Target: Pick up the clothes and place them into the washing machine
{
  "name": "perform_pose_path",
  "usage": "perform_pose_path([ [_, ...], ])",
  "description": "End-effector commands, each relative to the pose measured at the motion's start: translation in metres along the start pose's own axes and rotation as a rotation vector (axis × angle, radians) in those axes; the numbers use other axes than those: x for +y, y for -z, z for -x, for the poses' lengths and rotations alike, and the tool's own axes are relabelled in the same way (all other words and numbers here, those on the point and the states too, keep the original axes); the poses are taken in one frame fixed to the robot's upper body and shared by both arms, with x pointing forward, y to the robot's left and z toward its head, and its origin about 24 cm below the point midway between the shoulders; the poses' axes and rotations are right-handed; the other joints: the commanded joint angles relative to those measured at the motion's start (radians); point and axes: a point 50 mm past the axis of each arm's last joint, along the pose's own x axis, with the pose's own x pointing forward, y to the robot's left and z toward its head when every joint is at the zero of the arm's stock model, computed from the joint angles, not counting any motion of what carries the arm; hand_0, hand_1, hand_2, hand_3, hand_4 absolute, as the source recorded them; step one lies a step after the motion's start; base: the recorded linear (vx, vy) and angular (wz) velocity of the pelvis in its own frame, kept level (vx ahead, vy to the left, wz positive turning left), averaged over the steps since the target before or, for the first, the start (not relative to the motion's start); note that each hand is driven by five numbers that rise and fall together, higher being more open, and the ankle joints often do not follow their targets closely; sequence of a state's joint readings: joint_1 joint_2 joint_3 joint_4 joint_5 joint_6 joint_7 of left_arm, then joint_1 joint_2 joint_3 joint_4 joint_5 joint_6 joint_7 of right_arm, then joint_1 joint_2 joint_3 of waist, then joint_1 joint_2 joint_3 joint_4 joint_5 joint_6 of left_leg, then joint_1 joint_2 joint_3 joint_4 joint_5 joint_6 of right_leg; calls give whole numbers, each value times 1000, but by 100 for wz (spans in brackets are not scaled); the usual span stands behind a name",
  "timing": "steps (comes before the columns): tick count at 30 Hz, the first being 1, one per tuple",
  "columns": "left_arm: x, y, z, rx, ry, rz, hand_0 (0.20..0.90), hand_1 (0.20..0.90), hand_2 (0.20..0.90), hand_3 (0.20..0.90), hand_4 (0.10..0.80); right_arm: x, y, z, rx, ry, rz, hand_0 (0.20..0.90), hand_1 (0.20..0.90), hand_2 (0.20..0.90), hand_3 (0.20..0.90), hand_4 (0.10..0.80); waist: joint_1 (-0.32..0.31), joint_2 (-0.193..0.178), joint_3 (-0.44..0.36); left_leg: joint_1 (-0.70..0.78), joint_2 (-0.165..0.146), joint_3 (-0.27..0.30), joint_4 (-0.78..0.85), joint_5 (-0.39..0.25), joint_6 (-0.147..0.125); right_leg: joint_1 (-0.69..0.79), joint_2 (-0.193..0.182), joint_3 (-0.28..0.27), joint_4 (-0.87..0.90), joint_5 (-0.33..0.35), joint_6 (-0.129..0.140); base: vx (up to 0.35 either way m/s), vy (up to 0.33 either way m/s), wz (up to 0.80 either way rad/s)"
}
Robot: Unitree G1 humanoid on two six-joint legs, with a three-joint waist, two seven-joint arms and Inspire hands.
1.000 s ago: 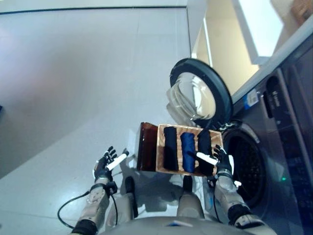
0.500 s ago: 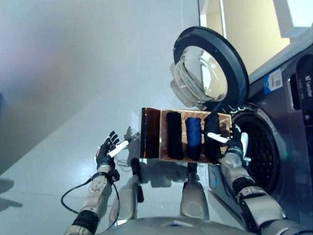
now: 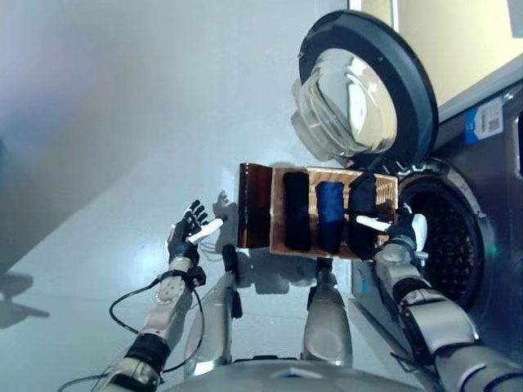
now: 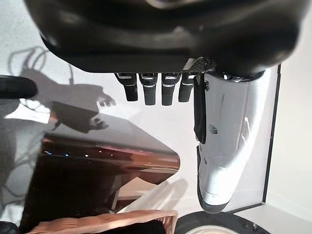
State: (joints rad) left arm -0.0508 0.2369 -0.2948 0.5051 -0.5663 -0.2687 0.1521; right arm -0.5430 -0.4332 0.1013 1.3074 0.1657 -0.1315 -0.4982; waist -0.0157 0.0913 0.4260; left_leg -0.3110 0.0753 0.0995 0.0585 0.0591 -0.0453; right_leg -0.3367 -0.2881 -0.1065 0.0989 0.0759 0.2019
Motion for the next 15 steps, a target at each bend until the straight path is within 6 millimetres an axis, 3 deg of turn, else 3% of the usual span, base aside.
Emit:
perform_pose_path([
  [1, 5, -22, 9, -131, 46, -1, 900, 900, 900, 900, 800, -40, -5, -16, -7, 124, 35, 900, 900, 900, 900, 800, 35, -4, -61, -99, 72, -62, 246, -108, -73, -124, -43, 40, 184, 21, -2, -15, 12, 11],
  [7, 5, -24, 8, -135, 50, -6, 900, 900, 900, 900, 800, -49, 0, -17, 12, 153, 30, 900, 900, 900, 900, 800, 44, 7, -57, -163, 65, -77, 342, -155, -65, -178, -51, 54, 268, -21, -4, 1, 15, 10],
  [15, 7, -21, 8, -132, 18, 15, 900, 900, 900, 900, 800, -33, -11, -13, -46, 128, -7, 900, 900, 900, 900, 800, 40, -1, -57, -194, 58, -82, 378, -172, -61, -198, -55, 53, 284, -24, -10, 1, 6, 2],
])
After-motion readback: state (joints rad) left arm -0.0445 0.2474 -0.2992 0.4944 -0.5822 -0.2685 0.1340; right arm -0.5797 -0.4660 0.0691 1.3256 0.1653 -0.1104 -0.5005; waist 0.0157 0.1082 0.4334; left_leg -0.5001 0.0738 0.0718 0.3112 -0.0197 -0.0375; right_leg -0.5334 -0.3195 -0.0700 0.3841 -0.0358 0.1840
